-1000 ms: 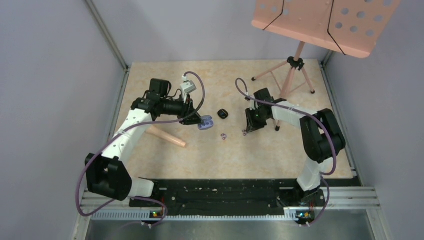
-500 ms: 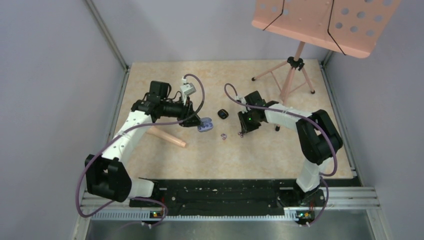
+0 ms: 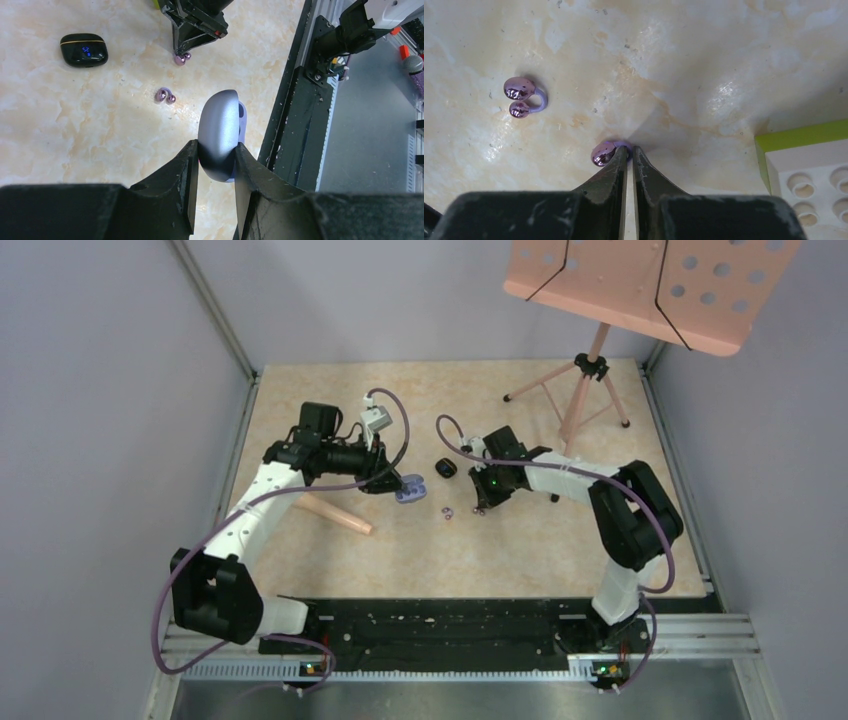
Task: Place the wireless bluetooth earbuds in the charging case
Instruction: Pick up the earbud from the center of the board.
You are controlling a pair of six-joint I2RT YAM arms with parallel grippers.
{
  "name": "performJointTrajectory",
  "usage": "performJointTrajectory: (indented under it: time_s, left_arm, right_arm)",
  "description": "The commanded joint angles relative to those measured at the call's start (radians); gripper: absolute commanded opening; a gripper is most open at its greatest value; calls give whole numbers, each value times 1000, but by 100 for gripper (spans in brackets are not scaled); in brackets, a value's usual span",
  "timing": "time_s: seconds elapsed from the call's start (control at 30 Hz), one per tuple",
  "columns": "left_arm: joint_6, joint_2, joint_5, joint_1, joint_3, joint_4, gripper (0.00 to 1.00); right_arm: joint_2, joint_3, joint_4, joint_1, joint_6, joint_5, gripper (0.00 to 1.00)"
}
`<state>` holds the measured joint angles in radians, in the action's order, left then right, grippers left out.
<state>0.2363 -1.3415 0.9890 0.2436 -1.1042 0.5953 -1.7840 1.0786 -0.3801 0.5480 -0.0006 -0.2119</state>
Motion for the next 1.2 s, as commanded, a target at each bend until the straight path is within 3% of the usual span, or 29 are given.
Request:
performJointTrajectory:
  time_s: [0.0,0.23,0.53,0.9,1.17]
  left_arm:
    - [-3,29,15,-4,3,-38,0]
    - [-53,8,-18,-4,-10,-68,0]
    - [-190,-53,-91,-4,-41,-126,0]
    - [-497,-171,-170,6,-186,-193,0]
    - [-658,-138,-170,6,-180,-271,0]
  right_arm:
    - [28,-21,48,23,-45,-46,0]
    - [185,-30,64,22,-52,77,0]
    - [466,-150,332,45,-59,165,0]
    - [636,-204,804,306,-503,280,0]
    - [602,-277,1030,350,-706,150,0]
